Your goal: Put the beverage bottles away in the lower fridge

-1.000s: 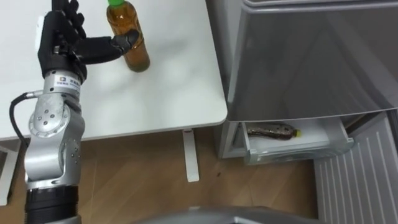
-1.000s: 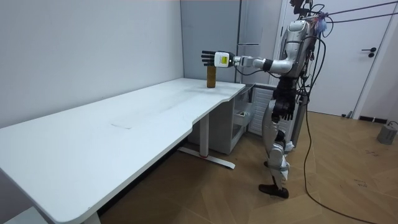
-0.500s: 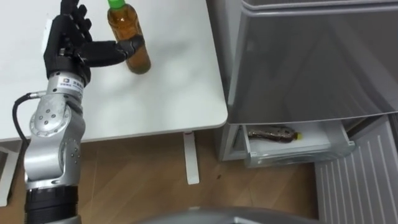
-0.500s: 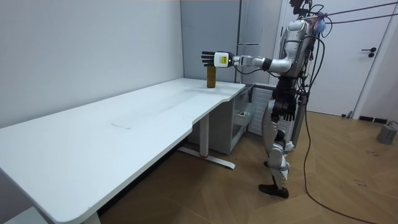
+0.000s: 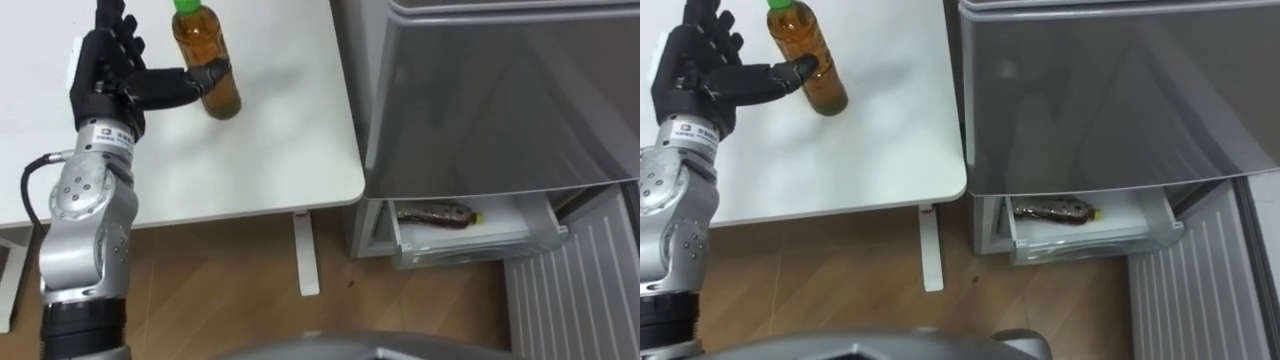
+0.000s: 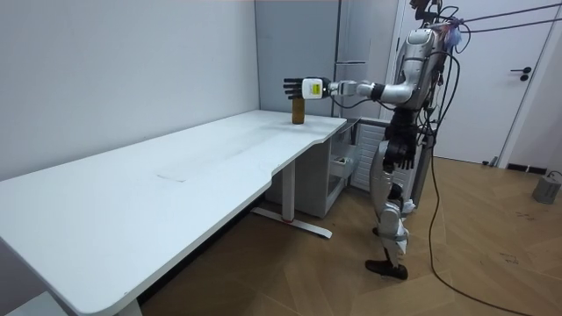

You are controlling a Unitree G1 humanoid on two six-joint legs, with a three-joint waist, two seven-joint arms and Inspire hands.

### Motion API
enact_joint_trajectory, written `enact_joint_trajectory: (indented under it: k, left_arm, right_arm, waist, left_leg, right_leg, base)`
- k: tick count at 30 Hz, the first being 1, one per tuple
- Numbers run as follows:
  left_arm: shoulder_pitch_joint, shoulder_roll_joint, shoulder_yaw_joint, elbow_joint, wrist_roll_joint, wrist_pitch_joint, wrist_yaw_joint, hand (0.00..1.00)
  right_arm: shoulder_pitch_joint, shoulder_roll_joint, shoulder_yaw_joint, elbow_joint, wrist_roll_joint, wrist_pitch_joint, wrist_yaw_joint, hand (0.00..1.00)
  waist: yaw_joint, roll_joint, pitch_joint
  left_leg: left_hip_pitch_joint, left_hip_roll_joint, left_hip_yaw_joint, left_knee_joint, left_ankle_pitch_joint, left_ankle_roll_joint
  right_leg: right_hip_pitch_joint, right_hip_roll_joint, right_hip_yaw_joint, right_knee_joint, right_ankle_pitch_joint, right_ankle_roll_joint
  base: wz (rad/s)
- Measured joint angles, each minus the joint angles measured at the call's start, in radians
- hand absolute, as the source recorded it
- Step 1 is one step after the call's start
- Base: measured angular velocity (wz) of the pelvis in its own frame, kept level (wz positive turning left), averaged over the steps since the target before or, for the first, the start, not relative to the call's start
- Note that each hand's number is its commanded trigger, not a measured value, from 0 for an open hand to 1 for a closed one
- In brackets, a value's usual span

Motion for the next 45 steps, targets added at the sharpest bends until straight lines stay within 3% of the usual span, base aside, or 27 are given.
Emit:
enact_joint_trajectory:
  k: [3, 9, 12, 17, 21, 28, 33, 45]
  left_arm:
    - [-0.035, 0.000, 0.002, 0.089, -0.063, 0.000, 0.017, 0.00]
    - [-0.066, 0.000, 0.002, 0.140, -0.140, 0.000, 0.038, 0.00]
    - [-0.090, 0.000, 0.002, 0.188, -0.148, 0.000, 0.042, 0.00]
    - [-0.112, 0.001, 0.012, 0.252, -0.150, 0.016, 0.055, 0.00]
    - [-0.121, 0.021, 0.027, 0.258, -0.169, 0.037, 0.064, 0.00]
    - [-0.221, 0.067, 0.030, 0.326, -0.171, 0.038, 0.059, 0.00]
    - [-0.231, 0.087, 0.031, 0.329, -0.171, 0.042, 0.040, 0.00]
    - [-0.245, 0.093, 0.049, 0.364, -0.191, 0.043, 0.039, 0.00]
  right_arm:
    - [0.000, 0.000, 0.000, -0.004, -0.017, -0.001, 0.001, 0.00]
    - [0.014, 0.000, 0.000, -0.005, -0.021, 0.000, 0.003, 0.00]
    - [0.019, -0.001, 0.000, -0.010, -0.035, 0.000, 0.011, 0.00]
    - [0.019, -0.001, -0.012, -0.025, -0.060, 0.003, 0.018, 0.00]
    - [0.016, 0.001, -0.012, -0.033, -0.086, 0.022, 0.028, 0.00]
    - [0.019, 0.003, -0.014, -0.036, -0.107, 0.022, 0.045, 0.00]
    - [0.021, 0.003, -0.026, -0.050, -0.136, 0.024, 0.045, 0.00]
    - [0.014, 0.002, -0.043, -0.050, -0.141, 0.021, 0.041, 0.00]
  waist:
    - [-0.003, 0.007, 0.0012]
    - [-0.006, 0.010, 0.0022]
    - [-0.005, 0.013, 0.0056]
    - [-0.013, 0.018, 0.0017]
    - [-0.030, 0.022, -0.0010]
    - [-0.039, 0.019, 0.0005]
    - [-0.040, 0.019, 0.0000]
    - [-0.043, 0.028, -0.0076]
  left_leg:
    - [0.002, 0.000, 0.002, 0.000, 0.000, 0.000]
    - [0.010, 0.000, 0.018, 0.000, 0.000, 0.000]
    - [0.014, 0.000, 0.025, -0.001, 0.000, 0.000]
    - [0.020, 0.001, 0.042, -0.020, 0.000, 0.000]
    - [0.023, 0.001, 0.043, -0.025, 0.000, 0.001]
    - [0.027, 0.001, 0.048, -0.022, 0.000, 0.001]
    - [0.025, 0.001, 0.051, -0.020, 0.000, 0.001]
    - [0.027, 0.001, 0.054, -0.011, 0.000, 0.001]
  right_leg:
    - [0.000, 0.000, 0.001, 0.001, 0.000, 0.000]
    - [-0.002, 0.000, 0.019, 0.006, 0.000, 0.000]
    - [-0.008, 0.000, 0.032, 0.015, 0.000, 0.000]
    - [-0.014, 0.003, 0.048, 0.018, 0.000, 0.000]
    - [-0.020, 0.008, 0.068, 0.030, 0.000, 0.000]
    - [-0.019, 0.007, 0.069, 0.031, 0.000, 0.000]
    - [-0.026, 0.007, 0.073, 0.032, 0.000, 0.000]
    - [-0.026, 0.007, 0.072, 0.033, 0.000, 0.000]
  base:
    - [-0.01]
    - [-0.08]
    - [-0.11]
    - [-0.10]
    - [-0.11]
    - [-0.01]
    - [0.00]
    - [0.00]
